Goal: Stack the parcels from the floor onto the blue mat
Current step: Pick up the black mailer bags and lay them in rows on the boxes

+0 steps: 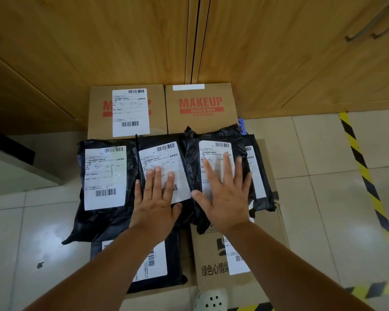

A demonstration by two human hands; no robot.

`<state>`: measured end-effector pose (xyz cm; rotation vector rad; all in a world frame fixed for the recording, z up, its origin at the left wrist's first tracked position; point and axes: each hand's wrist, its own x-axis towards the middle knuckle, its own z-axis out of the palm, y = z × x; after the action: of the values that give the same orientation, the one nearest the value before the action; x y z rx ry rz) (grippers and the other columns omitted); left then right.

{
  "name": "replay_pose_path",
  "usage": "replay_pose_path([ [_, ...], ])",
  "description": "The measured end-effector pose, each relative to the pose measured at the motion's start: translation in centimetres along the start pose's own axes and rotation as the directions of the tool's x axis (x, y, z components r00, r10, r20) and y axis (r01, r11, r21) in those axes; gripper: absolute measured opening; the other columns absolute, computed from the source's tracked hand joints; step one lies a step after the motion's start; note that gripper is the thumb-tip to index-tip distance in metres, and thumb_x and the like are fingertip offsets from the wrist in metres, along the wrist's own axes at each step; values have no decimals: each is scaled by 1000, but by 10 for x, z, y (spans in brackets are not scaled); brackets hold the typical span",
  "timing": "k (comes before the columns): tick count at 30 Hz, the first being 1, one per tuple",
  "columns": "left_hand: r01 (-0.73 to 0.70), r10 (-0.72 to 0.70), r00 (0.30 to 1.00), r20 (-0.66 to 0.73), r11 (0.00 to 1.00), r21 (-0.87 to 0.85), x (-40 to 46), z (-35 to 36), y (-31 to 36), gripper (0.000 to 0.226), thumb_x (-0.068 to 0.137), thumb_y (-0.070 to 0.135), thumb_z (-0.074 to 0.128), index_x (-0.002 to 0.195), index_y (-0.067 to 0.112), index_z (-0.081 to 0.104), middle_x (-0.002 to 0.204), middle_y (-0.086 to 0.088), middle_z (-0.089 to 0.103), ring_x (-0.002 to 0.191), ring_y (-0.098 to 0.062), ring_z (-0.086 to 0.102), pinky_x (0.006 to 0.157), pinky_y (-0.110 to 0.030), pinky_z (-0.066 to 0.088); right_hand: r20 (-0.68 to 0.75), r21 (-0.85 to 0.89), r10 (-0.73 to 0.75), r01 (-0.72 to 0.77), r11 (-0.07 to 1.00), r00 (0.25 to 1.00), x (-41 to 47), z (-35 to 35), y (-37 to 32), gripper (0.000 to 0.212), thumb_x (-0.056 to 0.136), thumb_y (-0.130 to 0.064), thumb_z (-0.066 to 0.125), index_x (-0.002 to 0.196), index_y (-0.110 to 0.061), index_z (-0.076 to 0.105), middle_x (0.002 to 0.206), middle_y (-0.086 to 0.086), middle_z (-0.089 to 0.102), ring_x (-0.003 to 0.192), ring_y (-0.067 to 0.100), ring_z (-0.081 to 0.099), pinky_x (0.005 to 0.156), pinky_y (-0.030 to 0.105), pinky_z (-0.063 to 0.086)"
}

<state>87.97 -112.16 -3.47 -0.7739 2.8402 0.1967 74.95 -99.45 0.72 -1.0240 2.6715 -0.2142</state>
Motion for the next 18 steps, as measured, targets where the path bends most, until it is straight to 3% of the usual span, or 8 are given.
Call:
replay_pose_path([
  [3, -8, 8, 1000, -28, 1000, -1, 0, 3, -1, 76, 86, 54, 26, 150, 14, 12, 154, -20, 18, 146, -27, -6, 113, -50, 1, 100, -113, -57, 68, 991, 993, 15, 18, 5, 69, 86, -69, 12, 147, -42, -5, 159, 6, -14, 143, 36, -20, 110, 66, -6],
  [7, -15, 14, 999, -41, 1000, -23, -1, 6, -2, 77, 87, 53, 26, 151, 15, 7, 155, -20, 15, 146, -27, -10, 114, -51, 2, 29, -220, -47, 52, 974, 998, 18, 30, 10, 59, 92, -51, 24, 149, -39, 12, 159, 10, 8, 145, 40, 4, 106, 70, 10],
  [10, -13, 13, 1000, -18, 999, -39, 0, 4, -3, 77, 87, 53, 25, 151, 15, 7, 155, -20, 16, 146, -27, -10, 114, -52, 3, 3, -238, -62, 61, 969, 998, 18, 30, 8, 60, 91, -43, 32, 148, -40, 14, 159, 7, 10, 145, 39, 8, 105, 69, 16],
  [14, -47, 48, 999, -23, 999, 25, -1, -7, -9, 72, 85, 58, 23, 148, 22, 19, 154, -14, 24, 146, -31, 5, 113, -60, 7, -39, -195, 27, -35, 980, 999, 24, 22, -1, 72, 82, -45, 59, 146, -39, 26, 156, 3, 25, 140, 33, 23, 97, 64, 33],
  [18, -31, 30, 999, 22, 998, 50, -1, -6, -18, 73, 82, 66, 22, 147, 33, 20, 156, -3, 22, 144, -38, 10, 101, -74, 12, -56, -174, 31, -40, 984, 998, 27, 25, -14, 54, 88, -52, 35, 140, -39, 40, 152, 2, 34, 133, 30, 33, 90, 58, 41],
])
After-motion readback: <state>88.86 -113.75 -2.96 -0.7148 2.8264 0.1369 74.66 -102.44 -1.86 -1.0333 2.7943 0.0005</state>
